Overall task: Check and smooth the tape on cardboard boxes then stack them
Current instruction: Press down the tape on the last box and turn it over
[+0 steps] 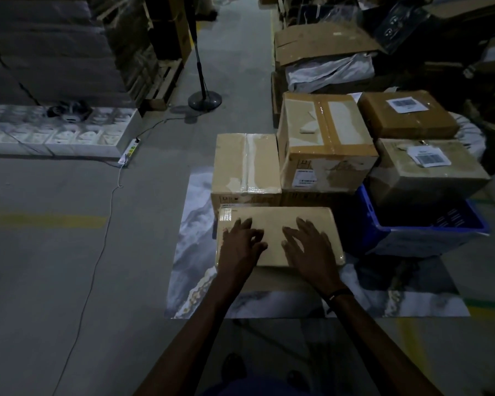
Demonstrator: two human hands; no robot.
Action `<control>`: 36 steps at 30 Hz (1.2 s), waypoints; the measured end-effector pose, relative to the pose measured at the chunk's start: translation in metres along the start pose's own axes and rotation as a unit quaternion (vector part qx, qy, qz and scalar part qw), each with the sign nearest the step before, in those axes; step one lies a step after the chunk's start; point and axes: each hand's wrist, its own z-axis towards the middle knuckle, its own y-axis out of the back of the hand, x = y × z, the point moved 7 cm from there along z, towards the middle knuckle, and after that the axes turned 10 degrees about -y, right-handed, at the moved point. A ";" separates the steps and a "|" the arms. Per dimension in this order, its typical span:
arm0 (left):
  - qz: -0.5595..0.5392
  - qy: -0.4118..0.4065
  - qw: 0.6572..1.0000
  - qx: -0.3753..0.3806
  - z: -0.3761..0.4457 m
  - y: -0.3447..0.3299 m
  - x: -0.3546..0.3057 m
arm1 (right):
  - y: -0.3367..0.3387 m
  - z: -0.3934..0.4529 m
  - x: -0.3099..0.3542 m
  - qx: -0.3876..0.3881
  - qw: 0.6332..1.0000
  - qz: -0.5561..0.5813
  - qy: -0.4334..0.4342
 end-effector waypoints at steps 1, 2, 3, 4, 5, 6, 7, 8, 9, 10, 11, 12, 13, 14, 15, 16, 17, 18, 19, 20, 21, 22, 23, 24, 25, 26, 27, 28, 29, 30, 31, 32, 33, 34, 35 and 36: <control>-0.033 0.009 0.999 -0.017 -0.003 0.005 0.005 | 0.007 0.001 -0.008 -0.006 0.998 0.057 -0.004; -0.069 0.023 0.997 -0.040 -0.006 0.010 0.011 | 0.013 0.001 -0.018 -0.020 0.994 0.104 -0.008; -0.107 0.036 0.992 -0.056 -0.007 0.013 0.016 | 0.016 0.001 -0.027 -0.031 0.991 0.130 -0.012; -0.136 0.048 0.988 -0.063 -0.008 0.014 0.020 | 0.016 0.002 -0.032 -0.036 0.989 0.140 -0.013; -0.148 0.059 0.986 -0.057 -0.007 0.013 0.020 | 0.014 0.002 -0.034 -0.038 0.990 0.137 -0.011; -0.145 0.066 0.986 -0.043 -0.006 0.011 0.019 | 0.012 0.002 -0.033 -0.040 0.991 0.127 -0.008; -0.115 0.062 0.991 -0.032 -0.003 0.010 0.018 | 0.011 0.003 -0.032 -0.042 0.992 0.115 -0.009; -0.070 0.046 0.996 -0.026 0.001 0.009 0.015 | 0.010 0.003 -0.029 -0.047 0.994 0.101 -0.007; -0.023 0.025 0.999 -0.019 0.004 0.008 0.010 | 0.009 0.002 -0.026 -0.050 0.995 0.086 0.001; 0.013 0.008 1.000 -0.013 0.007 0.008 0.003 | 0.008 0.003 -0.021 -0.051 0.996 0.071 0.014; 0.037 0.002 0.999 -0.001 0.010 0.005 -0.003 | 0.006 0.003 -0.016 -0.048 0.997 0.058 0.025; 0.049 0.006 0.999 0.014 0.012 0.000 -0.008 | 0.003 0.005 -0.011 -0.043 0.998 0.044 0.031; 0.057 0.018 0.998 0.030 0.014 -0.006 -0.012 | -0.001 0.006 -0.006 -0.035 0.999 0.027 0.031; 0.068 0.031 0.996 0.046 0.015 -0.011 -0.014 | -0.005 0.007 -0.001 -0.026 0.999 0.007 0.029; 0.082 0.041 0.994 0.062 0.016 -0.015 -0.016 | -0.008 0.008 0.001 -0.023 0.999 -0.009 0.028; 0.094 0.047 0.992 0.076 0.017 -0.019 -0.017 | -0.010 0.009 0.002 -0.024 0.999 -0.017 0.029; 0.102 0.050 0.990 0.086 0.018 -0.022 -0.016 | -0.009 0.009 0.002 -0.027 0.999 -0.020 0.031; 0.108 0.053 0.988 0.093 0.019 -0.023 -0.016 | -0.009 0.009 0.000 -0.032 0.999 -0.018 0.035; 0.110 0.054 0.988 0.100 0.019 -0.025 -0.015 | -0.008 0.009 -0.002 -0.034 0.999 -0.015 0.040; 0.107 0.051 0.988 0.101 0.019 -0.025 -0.015 | -0.008 0.010 -0.003 -0.029 0.998 -0.012 0.045; 0.099 0.046 0.989 0.097 0.018 -0.025 -0.014 | -0.008 0.010 -0.004 -0.023 0.999 -0.006 0.046; 0.086 0.041 0.992 0.085 0.018 -0.021 -0.014 | -0.006 0.012 -0.006 -0.018 0.999 0.008 0.042; 0.069 0.037 0.995 0.069 0.016 -0.016 -0.011 | -0.003 0.014 -0.010 -0.018 0.999 0.029 0.035; 0.053 0.032 0.997 0.052 0.014 -0.009 -0.008 | 0.000 0.016 -0.015 -0.022 0.998 0.054 0.028; 0.040 0.029 0.998 0.038 0.013 -0.002 -0.004 | 0.005 0.018 -0.023 -0.032 0.996 0.073 0.027; 0.031 0.028 0.999 0.027 0.010 0.004 0.000 | 0.008 0.020 -0.029 -0.041 0.995 0.086 0.032; 0.025 0.027 0.999 0.021 0.007 0.009 0.001 | 0.010 0.021 -0.034 -0.047 0.994 0.093 0.038; 0.026 0.021 0.999 0.024 0.006 0.011 0.001 | 0.010 0.022 -0.037 -0.052 0.993 0.095 0.043; 0.036 0.013 0.999 0.033 0.006 0.011 -0.001 | 0.009 0.022 -0.038 -0.058 0.993 0.094 0.046; 0.051 0.007 0.998 0.045 0.007 0.008 -0.002 | 0.009 0.022 -0.038 -0.063 0.993 0.090 0.046; 0.066 0.006 0.996 0.055 0.008 0.004 -0.002 | 0.008 0.021 -0.037 -0.067 0.993 0.086 0.046; 0.076 0.010 0.995 0.056 0.010 0.001 -0.001 | 0.007 0.020 -0.035 -0.071 0.993 0.079 0.047; 0.084 0.016 0.995 0.050 0.012 -0.002 -0.002 | 0.007 0.020 -0.033 -0.075 0.994 0.067 0.051; 0.093 0.022 0.994 0.046 0.013 -0.007 -0.005 | 0.005 0.018 -0.030 -0.078 0.994 0.049 0.057; 0.104 0.027 0.993 0.051 0.014 -0.014 -0.008 | 0.003 0.016 -0.026 -0.078 0.995 0.025 0.062; 0.119 0.033 0.990 0.070 0.015 -0.023 -0.012 | 0.000 0.014 -0.023 -0.077 0.995 0.001 0.063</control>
